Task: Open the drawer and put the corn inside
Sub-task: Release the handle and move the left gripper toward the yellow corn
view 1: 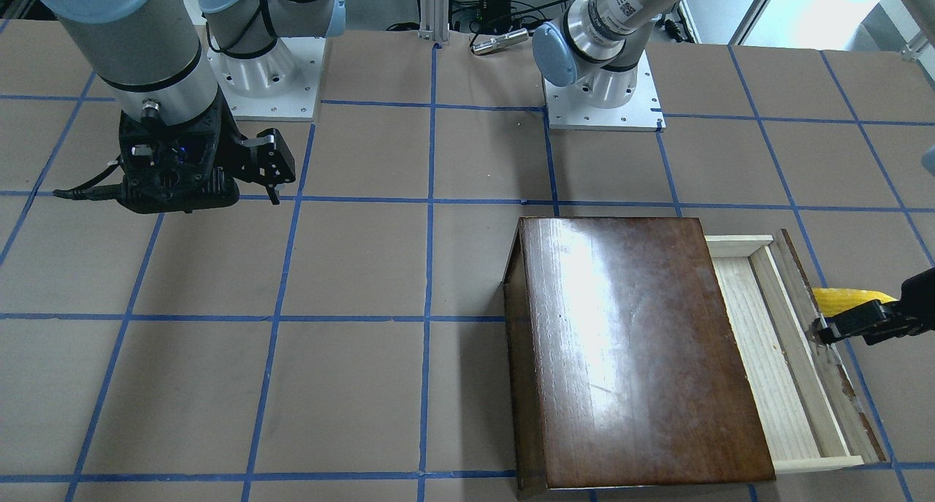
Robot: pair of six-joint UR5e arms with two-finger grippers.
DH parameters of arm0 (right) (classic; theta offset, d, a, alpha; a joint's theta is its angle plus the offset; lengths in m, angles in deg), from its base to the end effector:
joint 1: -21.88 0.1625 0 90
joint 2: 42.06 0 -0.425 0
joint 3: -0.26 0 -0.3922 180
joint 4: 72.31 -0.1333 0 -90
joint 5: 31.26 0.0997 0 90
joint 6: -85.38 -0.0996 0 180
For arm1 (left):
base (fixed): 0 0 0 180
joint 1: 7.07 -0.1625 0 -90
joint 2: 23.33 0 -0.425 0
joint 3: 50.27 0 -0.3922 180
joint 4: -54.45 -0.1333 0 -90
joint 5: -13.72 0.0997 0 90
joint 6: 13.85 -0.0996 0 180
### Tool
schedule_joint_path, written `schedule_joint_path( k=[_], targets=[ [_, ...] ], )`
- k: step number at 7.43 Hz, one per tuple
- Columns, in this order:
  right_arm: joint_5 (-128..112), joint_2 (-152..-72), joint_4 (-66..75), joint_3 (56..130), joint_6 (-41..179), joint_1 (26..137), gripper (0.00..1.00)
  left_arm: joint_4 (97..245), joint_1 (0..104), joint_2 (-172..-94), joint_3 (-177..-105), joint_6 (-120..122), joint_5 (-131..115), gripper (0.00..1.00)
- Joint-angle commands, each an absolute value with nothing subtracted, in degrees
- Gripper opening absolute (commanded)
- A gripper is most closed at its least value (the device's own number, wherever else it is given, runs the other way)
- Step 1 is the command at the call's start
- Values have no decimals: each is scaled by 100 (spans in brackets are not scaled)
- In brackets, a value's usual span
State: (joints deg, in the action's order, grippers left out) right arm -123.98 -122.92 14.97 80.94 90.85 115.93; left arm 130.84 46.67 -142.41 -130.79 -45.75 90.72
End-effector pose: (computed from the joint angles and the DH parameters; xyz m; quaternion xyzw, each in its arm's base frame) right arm 0.1674 -0.5444 0.4795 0.0835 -0.9960 -0.0224 0.0235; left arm 0.2678 -0.6284 0.2954 0.0437 -0.9913 0.0203 0.1227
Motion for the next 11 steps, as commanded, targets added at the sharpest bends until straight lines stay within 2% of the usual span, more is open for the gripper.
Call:
schedule_joint_path(
  k=[1,4,7,8,11],
  targets=[
    [-12398,-12292,1488,8094,9083,11593,100,13171,4655,-14172,-12928,-4576,9203,100],
    [-12398,-12292,1497,8094,9091,11593,100,13197,4681,-14032,-12797,-4698,9334,100],
    [-12398,-12292,1488,8094,9083,11593,100,14477,4716,-13085,-12489,-5797,10246,100],
    [-12398,-12292,1488,8094,9091,11593,100,14489,4699,-12943,-12593,-5945,10327,100],
    [-12398,-12292,1497,8094,9091,11593,100,14384,4209,-13029,-12778,-8356,10680,100]
  ],
)
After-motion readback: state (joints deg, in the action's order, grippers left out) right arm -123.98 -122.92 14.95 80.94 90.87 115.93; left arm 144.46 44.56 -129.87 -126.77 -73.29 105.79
